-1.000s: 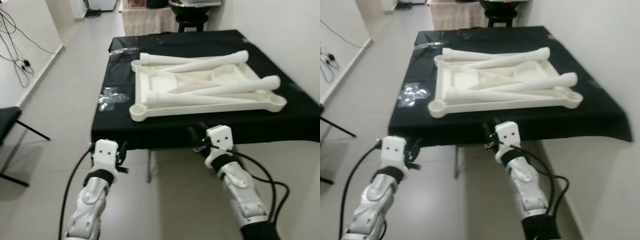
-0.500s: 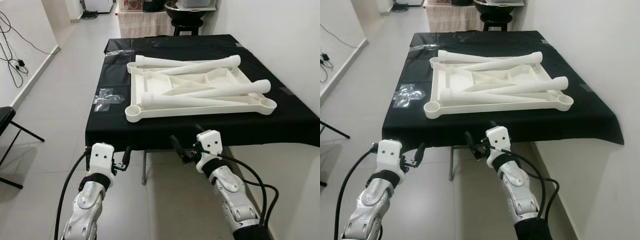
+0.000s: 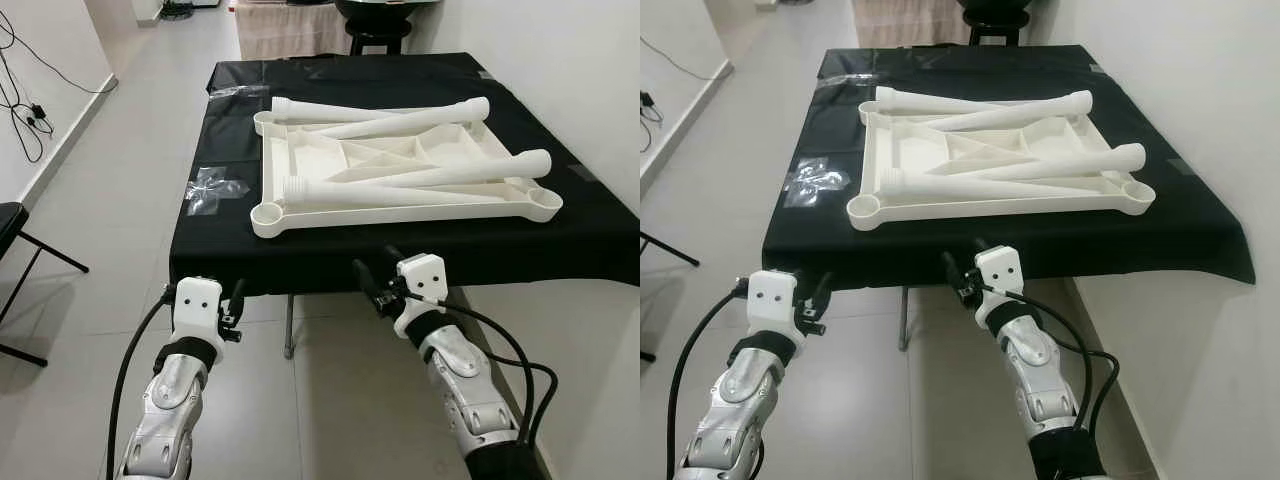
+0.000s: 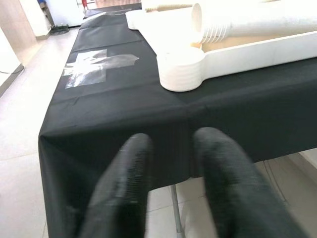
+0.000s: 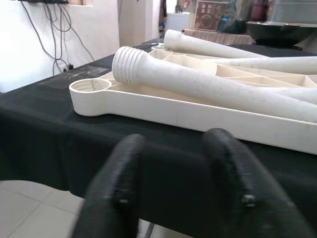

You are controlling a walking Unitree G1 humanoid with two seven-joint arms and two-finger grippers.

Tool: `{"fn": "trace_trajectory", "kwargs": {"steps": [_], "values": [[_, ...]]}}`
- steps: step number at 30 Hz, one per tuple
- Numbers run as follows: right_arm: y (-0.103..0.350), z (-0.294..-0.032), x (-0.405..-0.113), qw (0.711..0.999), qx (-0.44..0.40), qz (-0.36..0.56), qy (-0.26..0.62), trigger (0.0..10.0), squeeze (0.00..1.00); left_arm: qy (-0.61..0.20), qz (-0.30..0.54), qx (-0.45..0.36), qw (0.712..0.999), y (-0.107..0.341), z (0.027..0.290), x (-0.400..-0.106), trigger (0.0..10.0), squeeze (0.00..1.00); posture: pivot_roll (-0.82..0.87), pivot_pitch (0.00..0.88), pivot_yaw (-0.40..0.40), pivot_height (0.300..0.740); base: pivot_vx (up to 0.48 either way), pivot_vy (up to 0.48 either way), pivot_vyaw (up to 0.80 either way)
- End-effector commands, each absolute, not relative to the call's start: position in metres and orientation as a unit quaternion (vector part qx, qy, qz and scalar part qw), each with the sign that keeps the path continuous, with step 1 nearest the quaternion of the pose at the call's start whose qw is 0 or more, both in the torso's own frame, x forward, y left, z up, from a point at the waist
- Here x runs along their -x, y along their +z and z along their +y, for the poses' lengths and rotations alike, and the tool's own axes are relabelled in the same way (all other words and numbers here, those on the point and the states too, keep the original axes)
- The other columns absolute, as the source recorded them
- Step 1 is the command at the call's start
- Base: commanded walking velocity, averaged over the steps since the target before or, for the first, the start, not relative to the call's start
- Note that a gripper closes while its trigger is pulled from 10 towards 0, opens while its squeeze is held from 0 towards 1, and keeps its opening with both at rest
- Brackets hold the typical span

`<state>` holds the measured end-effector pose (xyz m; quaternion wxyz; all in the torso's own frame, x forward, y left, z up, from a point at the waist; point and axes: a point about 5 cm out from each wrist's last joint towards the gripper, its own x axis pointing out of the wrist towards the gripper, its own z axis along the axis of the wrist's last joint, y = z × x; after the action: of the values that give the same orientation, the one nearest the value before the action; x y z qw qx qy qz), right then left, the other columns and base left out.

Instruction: Building children table

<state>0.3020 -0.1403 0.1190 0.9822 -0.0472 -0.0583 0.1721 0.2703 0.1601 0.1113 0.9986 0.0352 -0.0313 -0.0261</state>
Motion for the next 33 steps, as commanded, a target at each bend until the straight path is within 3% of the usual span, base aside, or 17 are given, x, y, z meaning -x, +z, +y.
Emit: {"fn": "trace_trajectory", "kwargs": {"steps": [1, 5, 6, 7, 8, 9, 10, 11, 20, 33], "values": [[0.1161, -0.1405, -0.2991, 0.982, 0.043, -0.059, 0.172, 0.0, 0.00, -0.024, -0.021, -0.033, 0.999, 0.1057, 0.1612, -0.2681, 0.0, 0.00, -0.01, 0.062, -0.017, 0.740, 0.000, 0.000, 0.00], [0.1161, -0.1404, -0.2997, 0.983, 0.043, -0.059, 0.171, 0.0, 0.00, -0.024, -0.022, -0.033, 0.999, 0.1058, 0.1614, -0.2684, 0.0, 0.00, -0.01, 0.061, -0.018, 0.740, 0.000, 0.000, 0.00], [0.1158, -0.1403, -0.3002, 0.983, 0.049, -0.057, 0.169, 1.0, 0.00, -0.023, -0.020, -0.036, 0.999, 0.1053, 0.1620, -0.2686, 0.0, 0.00, -0.01, 0.062, -0.018, 0.740, 0.000, 0.000, 0.00], [0.1158, -0.1403, -0.3002, 0.983, 0.049, -0.057, 0.169, 1.0, 0.00, -0.023, -0.020, -0.036, 0.999, 0.1053, 0.1620, -0.2686, 0.0, 0.00, -0.01, 0.062, -0.018, 0.740, 0.000, 0.000, 0.00], [0.1156, -0.1404, -0.3003, 0.983, 0.051, -0.056, 0.168, 2.6, 0.00, -0.022, -0.017, -0.038, 0.999, 0.1049, 0.1623, -0.2686, 0.0, 0.00, -0.01, 0.062, -0.019, 0.740, 0.000, 0.000, 0.00], [0.1155, -0.1406, -0.3004, 0.983, 0.052, -0.055, 0.167, 2.6, 0.00, -0.021, -0.016, -0.039, 0.999, 0.1046, 0.1625, -0.2687, 0.0, 0.00, -0.01, 0.062, -0.019, 0.740, 0.000, 0.000, 0.00], [0.1152, -0.1407, -0.3007, 0.983, 0.052, -0.053, 0.166, 10.0, 0.00, -0.021, -0.011, -0.043, 0.999, 0.1038, 0.1628, -0.2691, 3.5, 0.00, -0.01, 0.063, -0.018, 0.740, 0.000, 0.000, 0.00], [0.1149, -0.1405, -0.3011, 0.983, 0.052, -0.051, 0.166, 10.0, 0.00, -0.020, -0.006, -0.046, 0.999, 0.1028, 0.1631, -0.2698, 10.0, 0.00, -0.01, 0.063, -0.018, 0.740, 0.000, 0.000, 0.00], [0.1152, -0.1419, -0.3020, 0.985, 0.050, -0.047, 0.157, 10.0, 0.00, -0.024, 0.006, -0.055, 0.998, 0.1016, 0.1635, -0.2706, 10.0, 0.00, 0.00, 0.068, -0.017, 0.740, 0.000, 0.000, 0.00], [0.1141, -0.1403, -0.3032, 0.985, 0.045, -0.036, 0.163, 10.0, 0.00, -0.035, -0.010, -0.066, 0.997, 0.1070, 0.1613, -0.2712, 10.0, 0.00, -0.01, 0.073, -0.012, 0.740, 0.374, 0.000, -0.25]]}}
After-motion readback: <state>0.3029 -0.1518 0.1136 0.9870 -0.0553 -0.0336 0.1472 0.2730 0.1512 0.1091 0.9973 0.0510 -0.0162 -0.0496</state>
